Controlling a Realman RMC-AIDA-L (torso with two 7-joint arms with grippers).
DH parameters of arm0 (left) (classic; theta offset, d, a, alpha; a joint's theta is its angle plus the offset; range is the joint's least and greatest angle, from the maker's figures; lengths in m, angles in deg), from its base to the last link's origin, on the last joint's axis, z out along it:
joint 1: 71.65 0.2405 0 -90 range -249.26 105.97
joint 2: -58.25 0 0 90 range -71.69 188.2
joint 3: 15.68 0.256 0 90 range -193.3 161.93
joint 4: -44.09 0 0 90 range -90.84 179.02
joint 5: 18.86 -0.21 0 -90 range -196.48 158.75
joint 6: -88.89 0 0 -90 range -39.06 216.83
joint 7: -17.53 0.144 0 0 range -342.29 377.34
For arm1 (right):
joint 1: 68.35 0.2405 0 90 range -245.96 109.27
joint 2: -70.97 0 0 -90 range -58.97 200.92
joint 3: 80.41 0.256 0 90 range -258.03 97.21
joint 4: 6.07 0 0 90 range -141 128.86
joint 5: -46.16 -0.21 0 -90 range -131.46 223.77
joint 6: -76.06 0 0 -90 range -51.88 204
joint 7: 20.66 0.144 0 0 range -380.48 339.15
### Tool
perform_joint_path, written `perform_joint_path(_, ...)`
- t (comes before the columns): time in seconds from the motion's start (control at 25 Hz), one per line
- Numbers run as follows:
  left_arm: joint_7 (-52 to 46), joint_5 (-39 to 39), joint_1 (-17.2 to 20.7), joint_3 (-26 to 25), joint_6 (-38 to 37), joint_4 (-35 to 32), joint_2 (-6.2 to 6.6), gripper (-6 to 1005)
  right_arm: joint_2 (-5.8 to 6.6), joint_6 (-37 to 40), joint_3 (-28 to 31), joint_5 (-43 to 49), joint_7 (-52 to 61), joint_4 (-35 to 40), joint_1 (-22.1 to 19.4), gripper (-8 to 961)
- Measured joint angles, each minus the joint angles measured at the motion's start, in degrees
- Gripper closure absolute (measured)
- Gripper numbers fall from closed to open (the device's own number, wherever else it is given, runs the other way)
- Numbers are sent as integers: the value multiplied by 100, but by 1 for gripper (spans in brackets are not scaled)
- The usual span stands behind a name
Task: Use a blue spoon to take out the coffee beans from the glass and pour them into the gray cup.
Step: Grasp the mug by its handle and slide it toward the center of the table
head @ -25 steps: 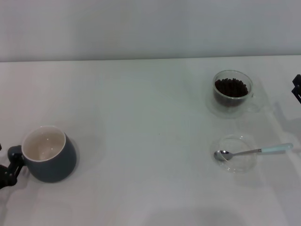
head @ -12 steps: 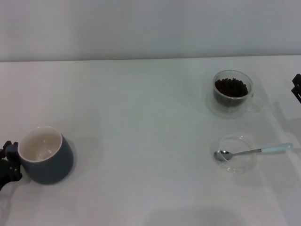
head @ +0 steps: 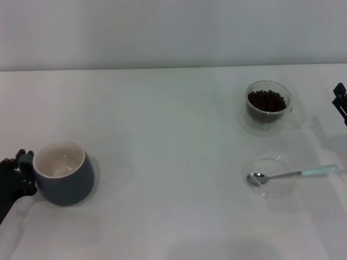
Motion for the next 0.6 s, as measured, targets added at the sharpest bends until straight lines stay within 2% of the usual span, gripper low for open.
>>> perform_joint_path(0.6, 464, -538, -638, 42, 908, -844, -15, 891, -31, -10, 0, 32, -13, -25, 131, 82)
